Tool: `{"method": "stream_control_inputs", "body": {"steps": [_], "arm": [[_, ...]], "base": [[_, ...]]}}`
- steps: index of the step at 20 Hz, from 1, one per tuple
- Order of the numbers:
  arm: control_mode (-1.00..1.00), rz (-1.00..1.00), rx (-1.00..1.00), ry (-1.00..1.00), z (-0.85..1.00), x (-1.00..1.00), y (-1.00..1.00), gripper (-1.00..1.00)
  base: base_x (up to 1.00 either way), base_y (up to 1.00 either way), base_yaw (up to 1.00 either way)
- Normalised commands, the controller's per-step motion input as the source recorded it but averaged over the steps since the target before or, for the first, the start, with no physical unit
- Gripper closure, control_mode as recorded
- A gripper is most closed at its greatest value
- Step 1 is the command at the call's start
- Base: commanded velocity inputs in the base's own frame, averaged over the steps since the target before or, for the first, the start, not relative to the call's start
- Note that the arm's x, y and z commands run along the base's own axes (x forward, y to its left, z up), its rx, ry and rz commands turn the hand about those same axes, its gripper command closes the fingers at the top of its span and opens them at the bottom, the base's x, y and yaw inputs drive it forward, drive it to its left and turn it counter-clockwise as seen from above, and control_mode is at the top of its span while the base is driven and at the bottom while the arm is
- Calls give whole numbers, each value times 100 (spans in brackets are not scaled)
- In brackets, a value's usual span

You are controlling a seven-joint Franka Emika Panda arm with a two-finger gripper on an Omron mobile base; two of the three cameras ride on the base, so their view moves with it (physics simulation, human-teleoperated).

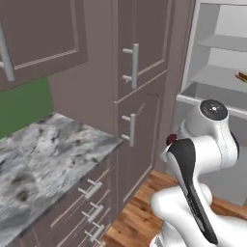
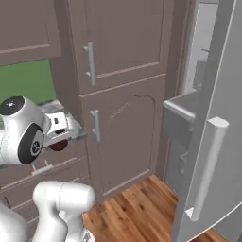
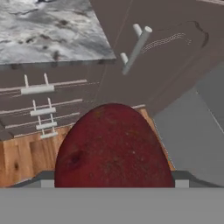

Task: Place the garlic and potato inside the fridge drawer. Close the drawer after placing the vegetables.

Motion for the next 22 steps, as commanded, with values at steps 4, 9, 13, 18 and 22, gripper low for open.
{"method": "stream_control_inputs", "body": {"steps": [4,9,13,18,22], "arm": [[100,0,0,0,0,0,0,100],[100,0,0,0,0,0,0,100],[100,0,0,0,0,0,0,100],[100,0,0,0,0,0,0,100],[100,0,0,0,0,0,0,100]], "base": [[17,-7,-61],[49,-12,-54],[60,8,-43],[71,15,-35],[67,37,-30]]}}
